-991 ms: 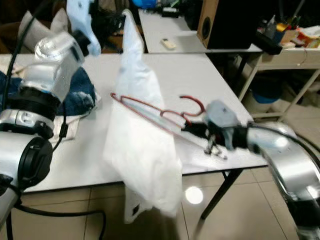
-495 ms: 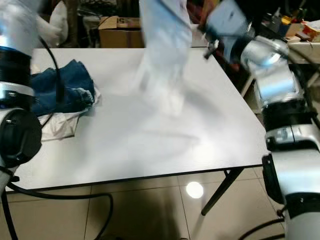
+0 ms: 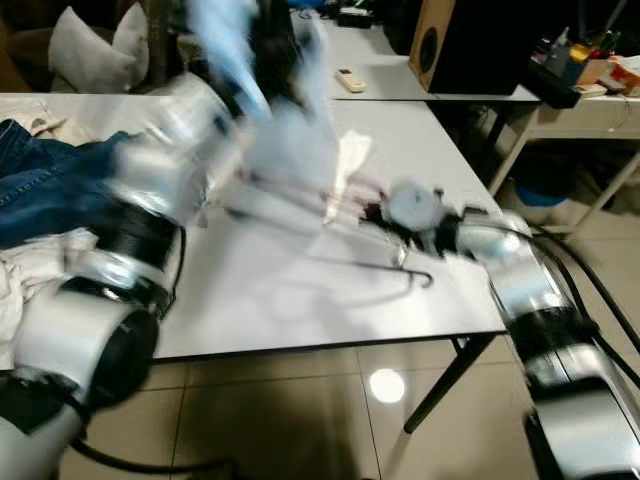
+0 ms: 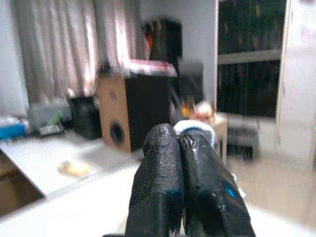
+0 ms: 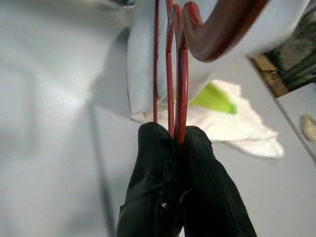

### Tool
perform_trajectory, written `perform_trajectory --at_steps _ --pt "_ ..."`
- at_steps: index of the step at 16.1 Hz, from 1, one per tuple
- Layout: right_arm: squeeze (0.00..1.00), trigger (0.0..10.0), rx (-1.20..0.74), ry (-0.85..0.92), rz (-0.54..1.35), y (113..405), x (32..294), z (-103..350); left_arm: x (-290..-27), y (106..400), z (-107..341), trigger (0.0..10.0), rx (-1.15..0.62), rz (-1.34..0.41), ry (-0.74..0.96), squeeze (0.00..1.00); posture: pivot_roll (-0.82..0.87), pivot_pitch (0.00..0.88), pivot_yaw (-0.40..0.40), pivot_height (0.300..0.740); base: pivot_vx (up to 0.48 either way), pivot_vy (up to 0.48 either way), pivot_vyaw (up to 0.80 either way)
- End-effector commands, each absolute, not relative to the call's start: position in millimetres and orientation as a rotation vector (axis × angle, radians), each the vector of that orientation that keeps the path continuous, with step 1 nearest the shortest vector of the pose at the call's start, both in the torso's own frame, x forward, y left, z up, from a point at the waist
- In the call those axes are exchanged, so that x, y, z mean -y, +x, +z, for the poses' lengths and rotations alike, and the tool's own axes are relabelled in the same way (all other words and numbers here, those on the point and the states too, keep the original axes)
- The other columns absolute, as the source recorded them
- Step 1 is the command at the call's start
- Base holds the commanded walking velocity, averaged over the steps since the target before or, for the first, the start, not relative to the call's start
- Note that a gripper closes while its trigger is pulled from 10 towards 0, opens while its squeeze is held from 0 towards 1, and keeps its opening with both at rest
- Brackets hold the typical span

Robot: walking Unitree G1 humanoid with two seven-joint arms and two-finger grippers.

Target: Hang hanger

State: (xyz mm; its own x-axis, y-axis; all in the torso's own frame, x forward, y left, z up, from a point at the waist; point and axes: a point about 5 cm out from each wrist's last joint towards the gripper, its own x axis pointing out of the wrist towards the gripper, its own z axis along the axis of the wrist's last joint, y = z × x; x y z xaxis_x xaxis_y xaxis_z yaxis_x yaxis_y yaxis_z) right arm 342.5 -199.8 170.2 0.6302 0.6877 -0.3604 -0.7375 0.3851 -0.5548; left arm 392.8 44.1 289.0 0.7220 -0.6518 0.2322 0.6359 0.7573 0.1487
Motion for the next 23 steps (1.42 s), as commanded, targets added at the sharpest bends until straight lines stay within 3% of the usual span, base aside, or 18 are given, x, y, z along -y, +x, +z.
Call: perform_trajectory --at_steps 1,4,7,10,12,14,16,18,20,21,23 --pt "0.0 10.0 -0.077 -0.77 0.93 332 211 172 -37 395 267 10.0 0.225 -0.69 0.155 0.0 -0.17 0.0 0.017 0.74 0.0 0.0 0.0" --pt "0.0 10.0 -0.142 -0.795 0.915 308 235 172 -35 399 254 10.0 0.186 -0.638 0.209 0.0 -0.18 0.0 0.048 0.74 0.0 0.0 0.0" --pt "0.0 10.0 -0.203 -0.815 0.892 280 260 185 -49 411 278 10.0 0.251 -0.492 0.22 0.0 -0.19 0.0 0.066 0.74 0.0 0.0 0.0" --pt "0.0 10.0 -0.253 -0.831 0.821 266 281 192 -56 413 315 10.0 0.357 -0.445 0.125 0.0 -0.2 0.0 0.074 0.74 0.0 0.0 0.0" --pt "0.0 10.0 -0.3 -0.855 0.693 259 306 200 -49 408 359 10.0 0.465 -0.486 -0.009 0.0 -0.2 0.0 0.078 0.74 0.0 0.0 0.0" --pt "0.0 10.0 -0.351 -0.909 0.543 261 327 204 -37 403 365 10.0 0.482 -0.552 -0.078 0.0 -0.2 0.0 0.08 0.74 0.0 0.0 0.0" --pt "0.0 10.0 -0.371 -0.948 0.346 267 347 211 -7 395 321 10.0 0.382 -0.759 0.034 0.0 -0.2 0.0 0.079 0.74 0.0 0.0 0.0" --pt "0.0 10.0 -0.347 -0.927 0.287 272 347 213 12 382 257 10.0 0.244 -0.916 0.271 0.0 -0.2 0.0 0.07 0.74 0.0 0.0 0.0" --pt "0.0 10.0 -0.354 -0.936 0.28 273 346 211 14 373 219 10.0 0.141 -1.022 0.365 0.04 -0.19 0.0 0.064 0.74 0.0 0.0 0.0" --pt "0.0 10.0 -0.357 -0.947 0.266 275 347 210 12 368 206 10.0 0.098 -1.086 0.4 1.0 -0.19 0.0 0.058 0.74 0.0 0.0 0.0" --pt "0.0 10.0 -0.318 -0.945 0.24 283 343 215 0 359 189 10.0 0.051 -1.225 0.54 1.0 -0.19 0.0 0.051 0.74 0.0 0.0 0.0"
